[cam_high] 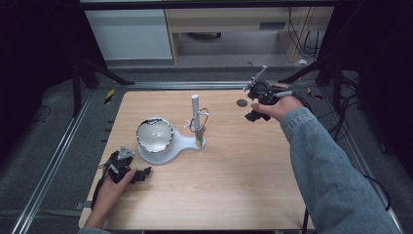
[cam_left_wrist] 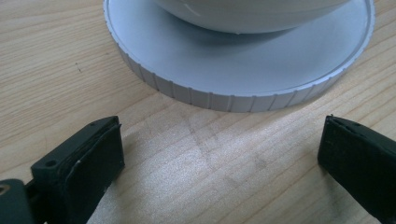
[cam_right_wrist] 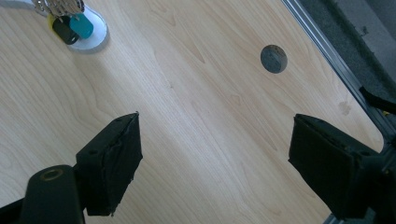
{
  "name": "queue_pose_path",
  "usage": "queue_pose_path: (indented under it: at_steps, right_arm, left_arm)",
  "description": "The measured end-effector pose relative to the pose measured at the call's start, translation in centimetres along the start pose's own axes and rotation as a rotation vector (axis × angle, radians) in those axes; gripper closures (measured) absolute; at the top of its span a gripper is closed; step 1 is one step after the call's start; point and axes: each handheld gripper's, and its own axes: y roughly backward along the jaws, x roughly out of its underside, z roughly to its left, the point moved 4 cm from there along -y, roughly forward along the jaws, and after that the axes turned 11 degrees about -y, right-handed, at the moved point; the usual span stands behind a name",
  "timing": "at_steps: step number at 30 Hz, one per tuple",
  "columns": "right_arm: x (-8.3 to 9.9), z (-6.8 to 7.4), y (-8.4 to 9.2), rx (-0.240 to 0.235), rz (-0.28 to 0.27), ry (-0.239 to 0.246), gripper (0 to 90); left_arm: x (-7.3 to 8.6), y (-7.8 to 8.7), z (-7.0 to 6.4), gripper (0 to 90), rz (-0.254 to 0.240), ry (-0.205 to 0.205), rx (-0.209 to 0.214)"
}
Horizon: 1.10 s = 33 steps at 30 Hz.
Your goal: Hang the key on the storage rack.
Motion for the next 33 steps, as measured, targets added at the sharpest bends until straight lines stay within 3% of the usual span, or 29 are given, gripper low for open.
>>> queue_pose_path:
  at_steps: [5, 13, 25, 33]
  right_arm:
    - [1.4, -0.6, -0.5, 0.011, -0.056, -0.037, 17.2]
    - [4.3, -0.8, -2.3, 0.021, -0.045, -0.070, 16.7]
    - [8.2, 0.7, -5.6, -0.036, -0.020, -0.089, 19.1]
    - [10.6, 1.0, -8.2, -0.066, 0.006, -0.129, 19.2]
  left_arm:
    - [0.0, 0.0, 0.0, 0.0, -0.002, 0.001, -0.001]
    - [0.0, 0.0, -0.1, 0.0, -0.003, 0.006, -0.003]
    - [0.0, 0.0, 0.0, 0.0, -0.001, 0.005, -0.003]
    - [0.0, 0.0, 0.0, 0.0, -0.001, 0.005, -0.003]
